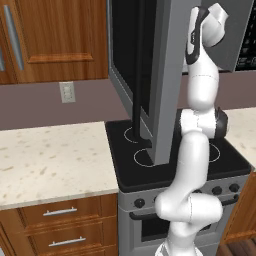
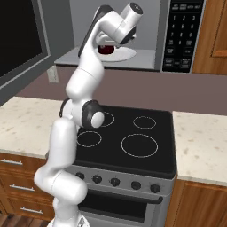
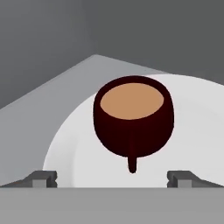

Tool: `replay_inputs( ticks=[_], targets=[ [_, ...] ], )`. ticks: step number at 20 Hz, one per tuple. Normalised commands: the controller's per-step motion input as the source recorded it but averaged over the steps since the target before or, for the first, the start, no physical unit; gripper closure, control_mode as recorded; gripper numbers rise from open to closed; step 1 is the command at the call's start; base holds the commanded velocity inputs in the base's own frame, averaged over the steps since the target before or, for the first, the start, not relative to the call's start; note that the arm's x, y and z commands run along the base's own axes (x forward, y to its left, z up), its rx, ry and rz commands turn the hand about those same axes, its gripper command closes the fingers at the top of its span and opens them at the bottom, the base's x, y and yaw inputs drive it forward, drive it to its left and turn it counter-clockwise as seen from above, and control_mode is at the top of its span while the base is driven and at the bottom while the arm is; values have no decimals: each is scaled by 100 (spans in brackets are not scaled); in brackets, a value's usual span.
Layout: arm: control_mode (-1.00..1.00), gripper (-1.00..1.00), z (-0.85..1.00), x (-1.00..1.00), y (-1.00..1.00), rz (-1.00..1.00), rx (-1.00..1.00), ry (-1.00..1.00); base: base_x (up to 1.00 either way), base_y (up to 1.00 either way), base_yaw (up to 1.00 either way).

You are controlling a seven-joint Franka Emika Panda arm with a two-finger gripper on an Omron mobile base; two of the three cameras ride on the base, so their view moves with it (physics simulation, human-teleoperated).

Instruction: Pick the cup of tea, navigate to the dining table, and place it on the saucer.

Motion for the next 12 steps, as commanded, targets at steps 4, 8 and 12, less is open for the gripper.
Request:
replay_inputs(
  ticks=[4,8,12],
  targets=[
    [-100,-100,0,12,18,3,0,0,0,0,0],
    [-100,-100,0,34,1,5,0,0,0,0,0],
    [-100,-100,0,36,0,7,0,0,0,0,0]
  ],
)
